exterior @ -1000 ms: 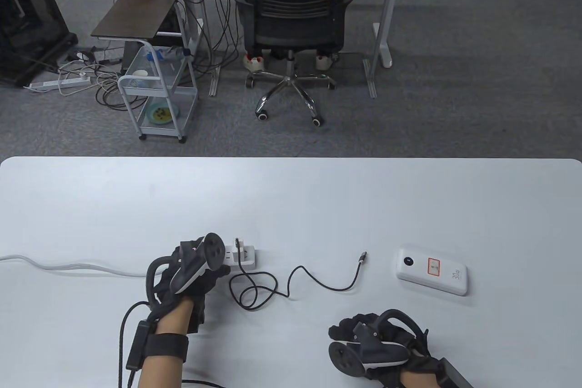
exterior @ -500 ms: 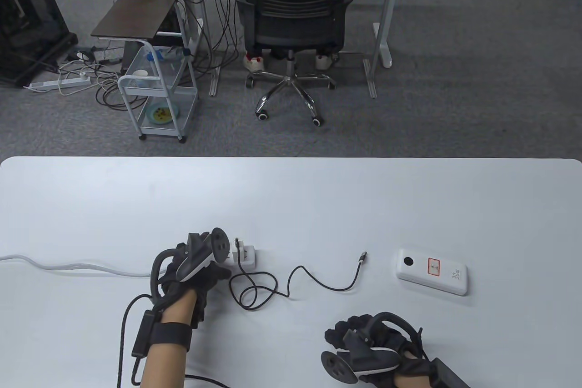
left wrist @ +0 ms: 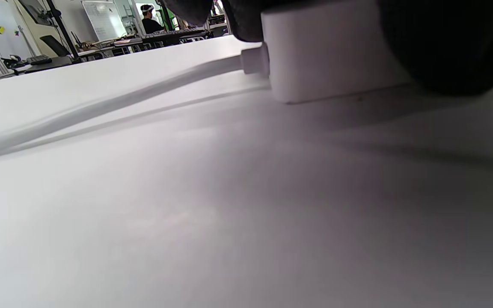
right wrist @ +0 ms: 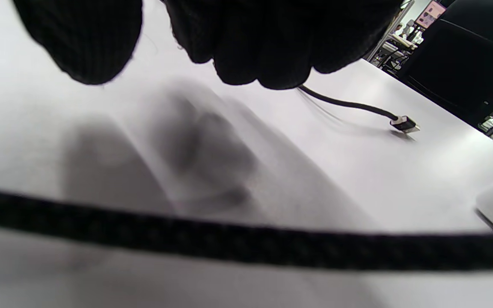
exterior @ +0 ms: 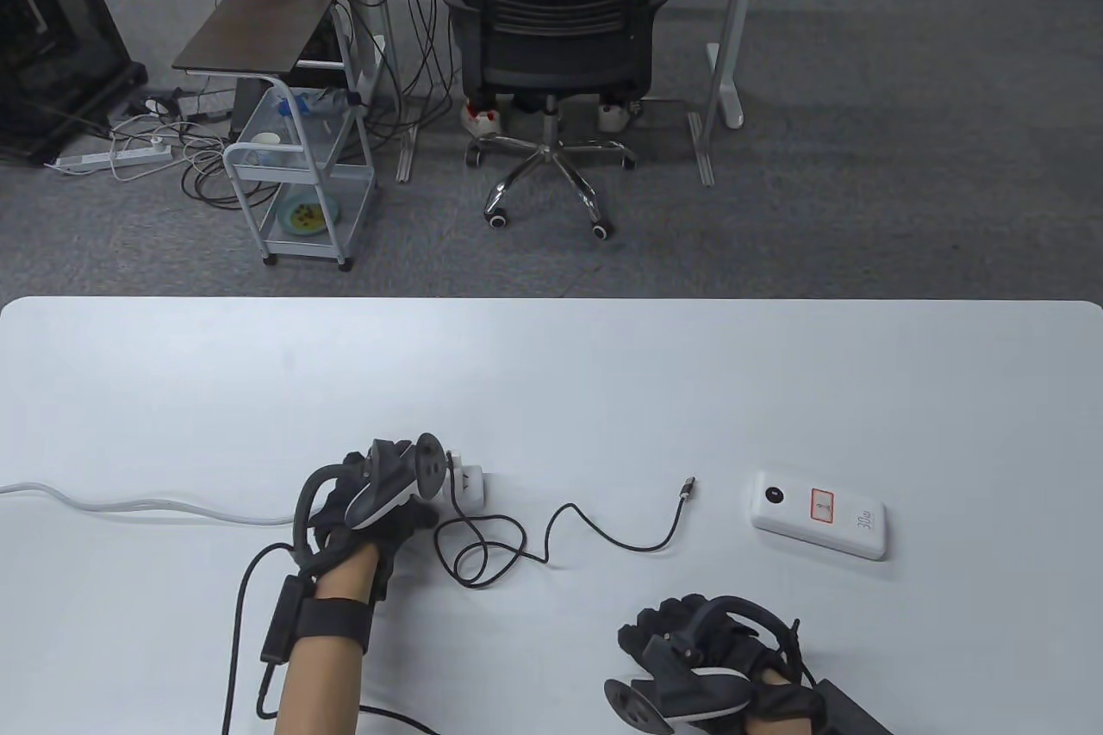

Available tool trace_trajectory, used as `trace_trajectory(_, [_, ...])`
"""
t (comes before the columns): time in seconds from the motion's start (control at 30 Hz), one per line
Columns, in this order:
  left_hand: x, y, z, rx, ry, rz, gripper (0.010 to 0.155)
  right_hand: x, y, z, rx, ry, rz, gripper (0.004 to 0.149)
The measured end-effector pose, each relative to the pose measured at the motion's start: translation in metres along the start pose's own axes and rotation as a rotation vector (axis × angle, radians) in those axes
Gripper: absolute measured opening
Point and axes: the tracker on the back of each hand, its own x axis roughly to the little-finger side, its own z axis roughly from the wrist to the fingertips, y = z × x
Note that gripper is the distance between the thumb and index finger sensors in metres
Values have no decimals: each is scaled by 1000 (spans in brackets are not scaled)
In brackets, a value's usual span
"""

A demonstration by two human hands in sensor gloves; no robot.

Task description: Unplug the charger and disconnect the battery pack

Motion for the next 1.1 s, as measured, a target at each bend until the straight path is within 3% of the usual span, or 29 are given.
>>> trace_trajectory(0.43, [-7, 0, -8, -25, 13, -79, 80, 17, -1, -5, 5, 33, 127, 72])
trace_trajectory(0.53, [-19, 6, -22, -84, 19, -91, 81, 39, 1, -10, 14, 86, 267, 71])
trace_trajectory(0.83, [-50, 49, -64, -92, -82, -177, 82, 75, 7, -20, 28, 195, 441, 70])
trace_trajectory(1.1, [-94, 84, -130, -187, -208, -151, 82, 99, 20, -25, 3, 327, 487, 71])
